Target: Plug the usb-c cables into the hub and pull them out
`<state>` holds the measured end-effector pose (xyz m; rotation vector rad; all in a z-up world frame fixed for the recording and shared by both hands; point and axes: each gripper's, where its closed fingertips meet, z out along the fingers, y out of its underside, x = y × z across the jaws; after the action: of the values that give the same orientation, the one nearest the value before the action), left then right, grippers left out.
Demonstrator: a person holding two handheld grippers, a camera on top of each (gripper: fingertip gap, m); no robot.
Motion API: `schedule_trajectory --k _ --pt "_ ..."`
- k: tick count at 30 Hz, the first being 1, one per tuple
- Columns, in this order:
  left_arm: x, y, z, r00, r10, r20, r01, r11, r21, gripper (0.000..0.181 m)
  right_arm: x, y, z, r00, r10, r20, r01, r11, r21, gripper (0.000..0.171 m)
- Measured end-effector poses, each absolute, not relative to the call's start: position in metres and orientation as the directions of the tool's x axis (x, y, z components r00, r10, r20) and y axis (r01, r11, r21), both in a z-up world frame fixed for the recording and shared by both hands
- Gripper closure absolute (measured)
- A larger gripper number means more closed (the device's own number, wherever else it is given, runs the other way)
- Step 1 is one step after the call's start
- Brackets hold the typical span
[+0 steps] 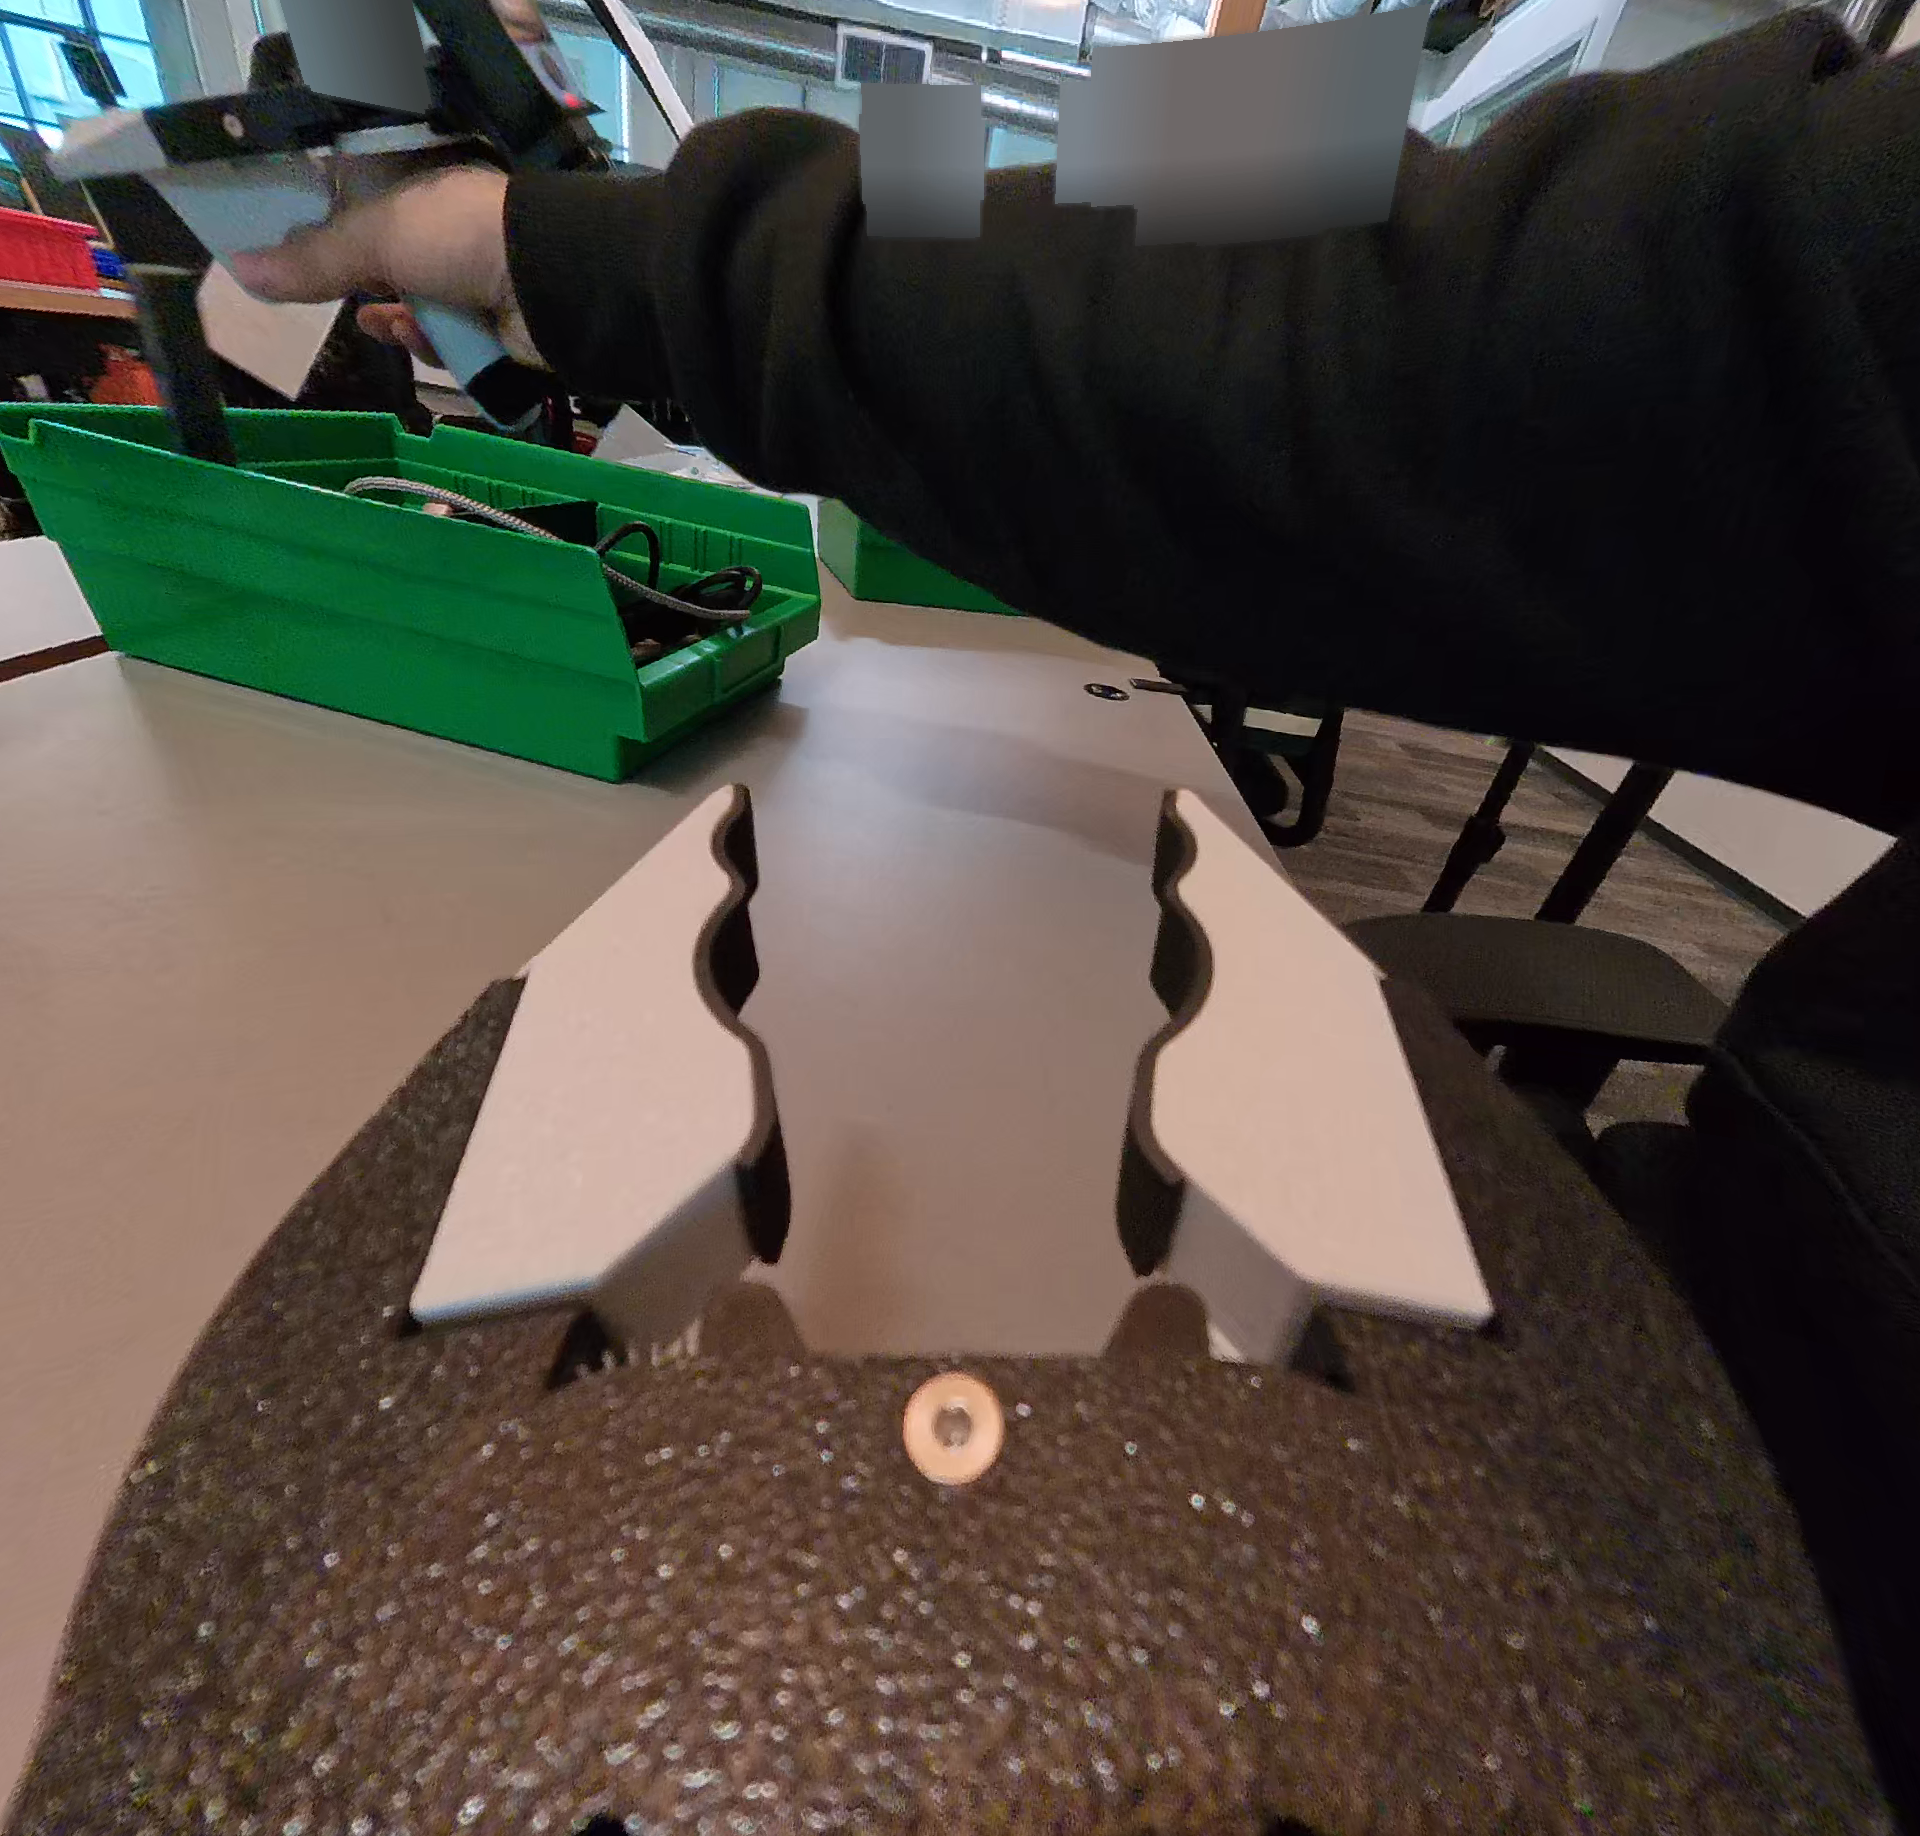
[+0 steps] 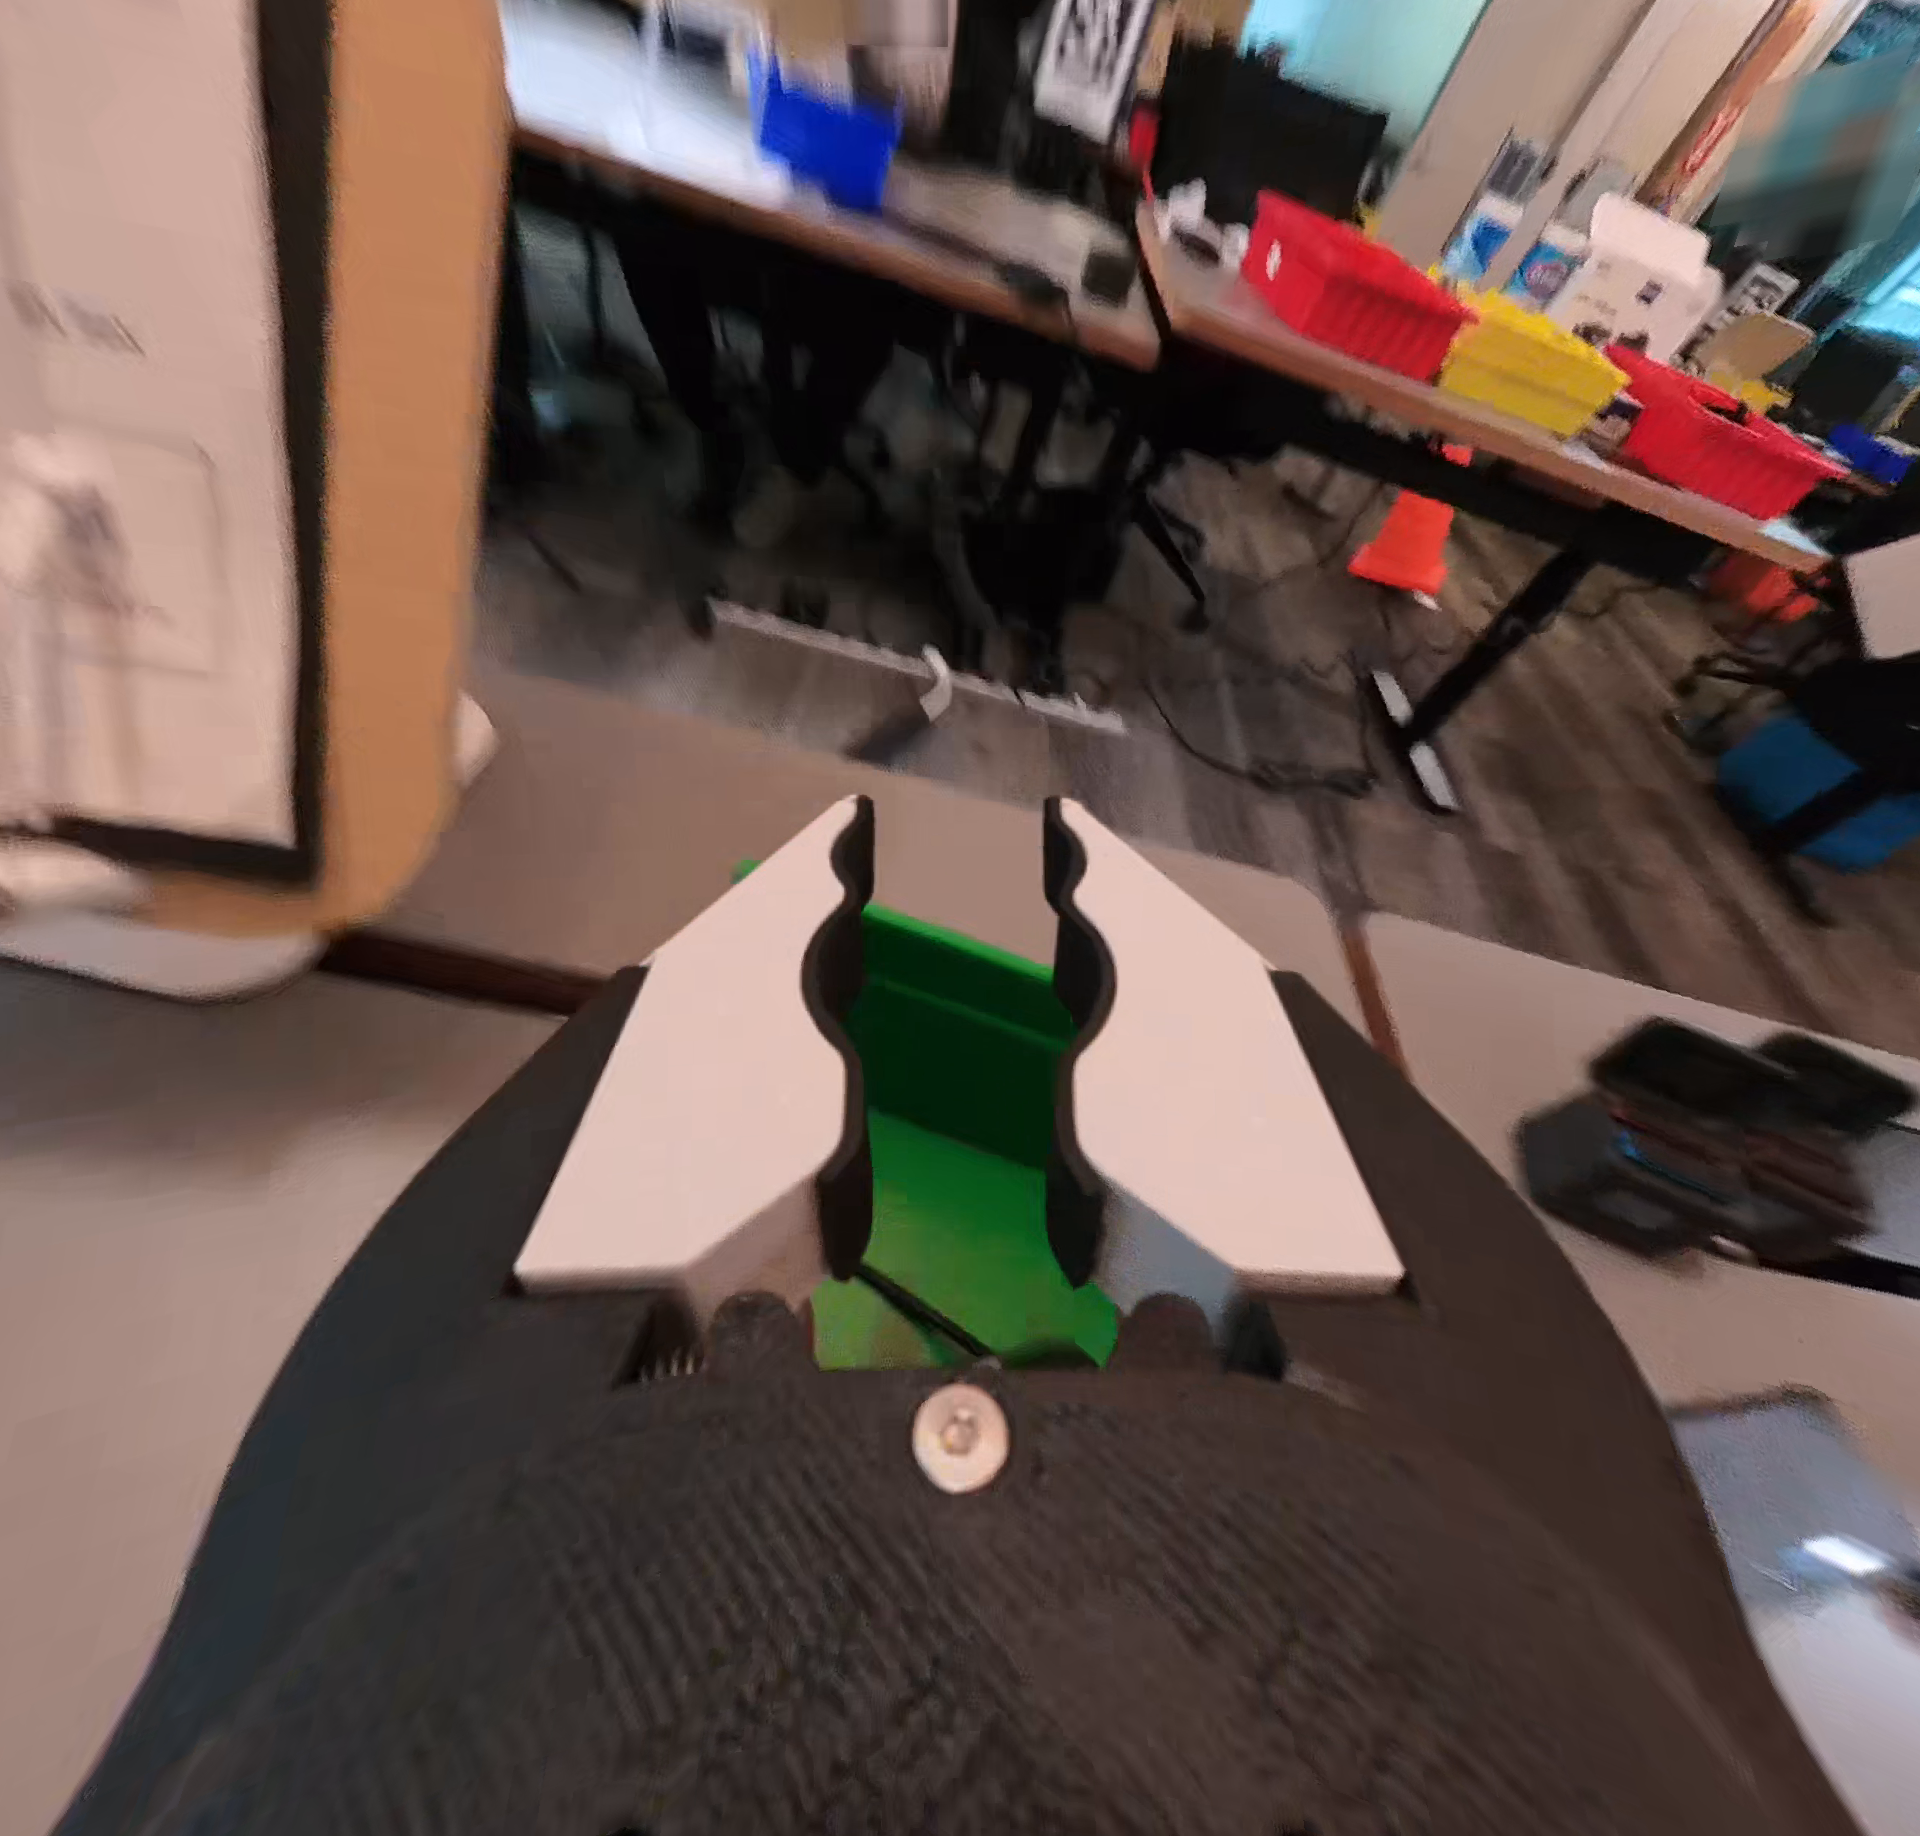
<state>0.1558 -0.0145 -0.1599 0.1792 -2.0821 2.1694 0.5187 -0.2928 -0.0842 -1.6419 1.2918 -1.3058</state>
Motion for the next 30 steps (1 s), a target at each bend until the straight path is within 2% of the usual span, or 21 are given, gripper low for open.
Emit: schedule_trajectory --k 2,7,11,15,20,22,24,26,28,30 --pt "0.156 -0.015 -0.161 -0.985 0.010 0.173 -0.173 -0.035 -0.984 0.106 0.517 -0.303 -0.099 0.017 -0.917 0.399 -0.386 -0.374 -0.843 0.131" --pt "0.158 -0.013 -0.159 -0.982 0.008 0.188 -0.188 -0.052 -0.981 0.106 0.508 -0.289 -0.110 0.169 -0.927 0.336 -0.387 -0.375 -0.842 0.119" --pt "0.158 -0.013 -0.158 -0.983 0.009 0.185 -0.185 -0.056 -0.981 0.106 0.479 -0.289 -0.108 0.244 -0.890 0.385 -0.383 -0.454 -0.805 0.111" --pt "0.156 -0.014 -0.159 -0.984 0.014 0.180 -0.180 -0.049 -0.982 0.105 0.424 -0.301 -0.087 0.180 -0.923 0.340 -0.336 -0.382 -0.861 0.107" --pt "0.159 -0.016 -0.160 -0.985 -0.017 0.172 -0.171 -0.038 -0.985 0.104 0.309 -0.298 -0.103 0.143 -0.972 0.186 -0.302 -0.222 -0.927 0.091" --pt "0.174 -0.024 -0.167 -0.977 -0.124 0.176 -0.177 -0.006 -0.984 0.105 0.269 -0.302 -0.118 0.092 -0.978 0.186 -0.281 -0.205 -0.938 0.088" --pt "0.210 -0.038 -0.178 -0.919 -0.342 0.194 -0.219 0.036 -0.975 0.106 0.240 -0.308 -0.132 0.026 -0.986 0.167 -0.270 -0.168 -0.948 0.085" --pt "0.232 -0.062 -0.190 -0.852 -0.483 0.200 -0.280 0.098 -0.955 0.103 0.218 -0.310 -0.143 -0.024 -0.992 0.127 -0.258 -0.117 -0.959 0.082" --pt "0.243 -0.096 -0.194 -0.834 -0.535 0.131 -0.256 0.165 -0.953 0.102 0.211 -0.308 -0.145 -0.032 -0.995 0.096 -0.233 -0.086 -0.969 0.083" --pt "0.260 -0.128 -0.191 -0.797 -0.604 0.019 -0.178 0.203 -0.963 0.101 0.207 -0.300 -0.142 0.017 -0.996 0.082 -0.262 -0.084 -0.961 0.075"
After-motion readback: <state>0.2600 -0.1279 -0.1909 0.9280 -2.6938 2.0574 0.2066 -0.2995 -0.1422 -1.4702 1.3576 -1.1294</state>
